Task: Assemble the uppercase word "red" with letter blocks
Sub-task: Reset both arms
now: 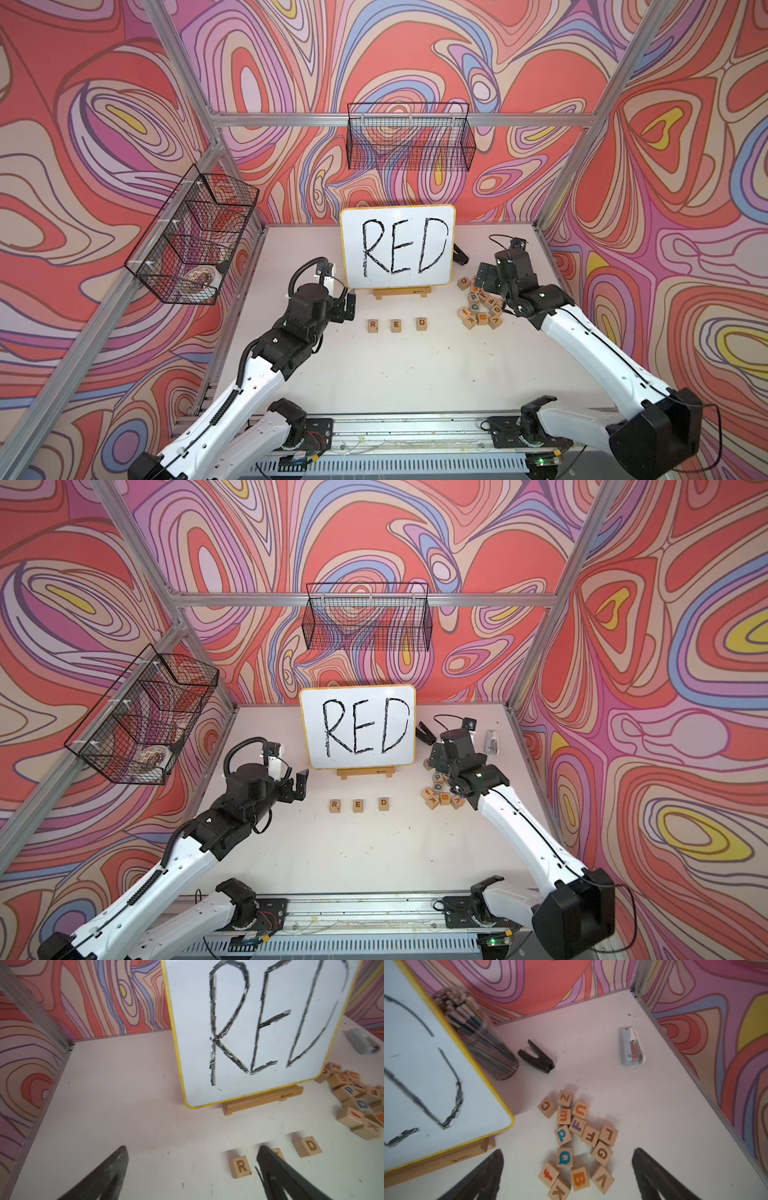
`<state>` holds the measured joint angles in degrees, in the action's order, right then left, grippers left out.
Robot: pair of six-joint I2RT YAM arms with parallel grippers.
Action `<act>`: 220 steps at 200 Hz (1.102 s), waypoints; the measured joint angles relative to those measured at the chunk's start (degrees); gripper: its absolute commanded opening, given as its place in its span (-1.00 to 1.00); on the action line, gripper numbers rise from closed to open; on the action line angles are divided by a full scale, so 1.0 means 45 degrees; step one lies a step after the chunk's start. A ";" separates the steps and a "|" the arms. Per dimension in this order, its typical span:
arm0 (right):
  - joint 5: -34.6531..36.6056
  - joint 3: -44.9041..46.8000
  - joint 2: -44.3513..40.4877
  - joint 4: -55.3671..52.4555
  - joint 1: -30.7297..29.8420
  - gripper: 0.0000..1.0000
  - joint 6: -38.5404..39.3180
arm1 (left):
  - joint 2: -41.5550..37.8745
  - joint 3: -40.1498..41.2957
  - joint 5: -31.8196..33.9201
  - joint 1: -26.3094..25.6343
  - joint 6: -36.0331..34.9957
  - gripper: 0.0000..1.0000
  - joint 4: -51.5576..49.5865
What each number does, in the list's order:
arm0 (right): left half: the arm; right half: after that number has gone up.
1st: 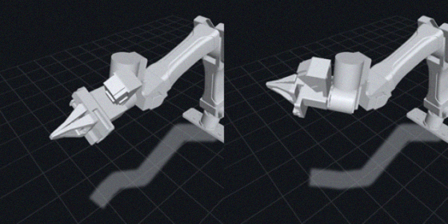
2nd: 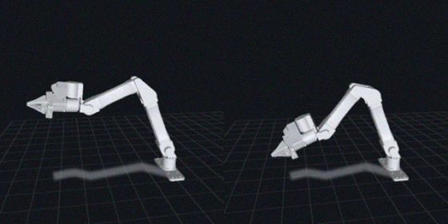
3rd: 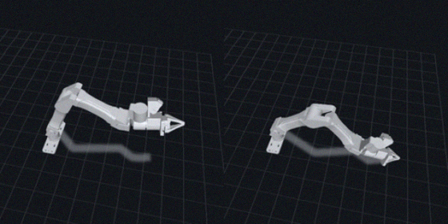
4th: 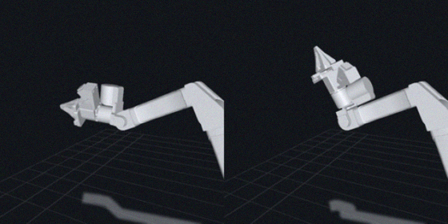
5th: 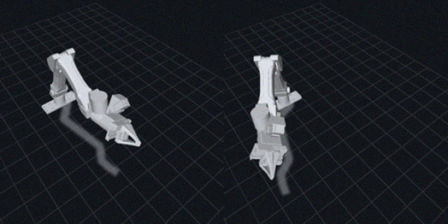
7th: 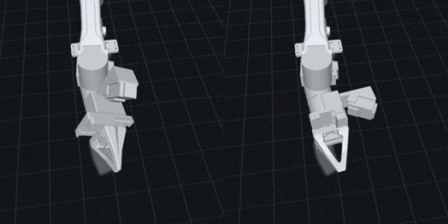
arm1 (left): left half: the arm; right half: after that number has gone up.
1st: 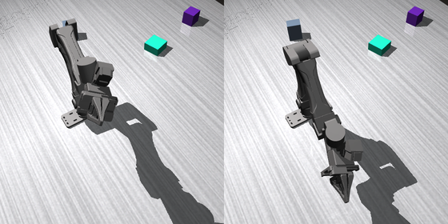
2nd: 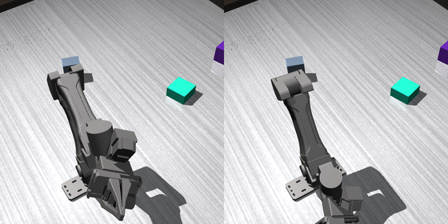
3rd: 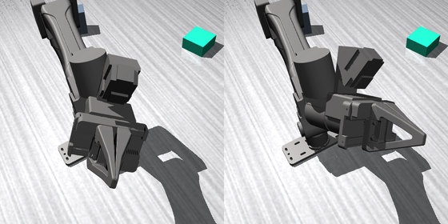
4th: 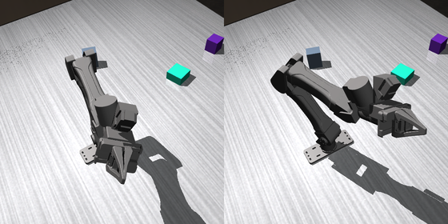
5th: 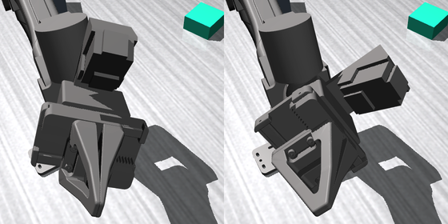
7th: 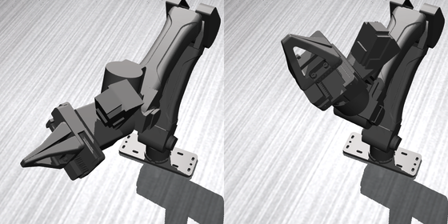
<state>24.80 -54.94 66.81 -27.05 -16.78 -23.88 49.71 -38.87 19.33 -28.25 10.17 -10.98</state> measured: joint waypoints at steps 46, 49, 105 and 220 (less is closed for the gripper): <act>0.0418 0.3696 0.0996 0.5207 0.1559 0.96 0.1224 | 0.2225 0.3541 0.3993 0.0952 -0.0554 1.00 0.4435; 0.0432 0.3905 0.1161 0.5508 0.1564 0.96 0.1307 | 0.2361 0.3687 0.4143 0.1083 -0.0612 1.00 0.4707; 0.0374 0.6975 0.3167 1.1982 0.1749 0.96 0.2739 | 0.5003 0.5241 0.3891 0.3317 -0.1326 1.00 1.0477; -0.1472 0.6615 0.6693 1.7913 0.3070 0.97 0.4401 | 0.8553 0.4012 -0.0457 0.5362 -0.2069 1.00 1.3809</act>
<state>18.17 -25.17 96.92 53.56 -2.96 -4.08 88.20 -20.82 17.28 -4.12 0.86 51.16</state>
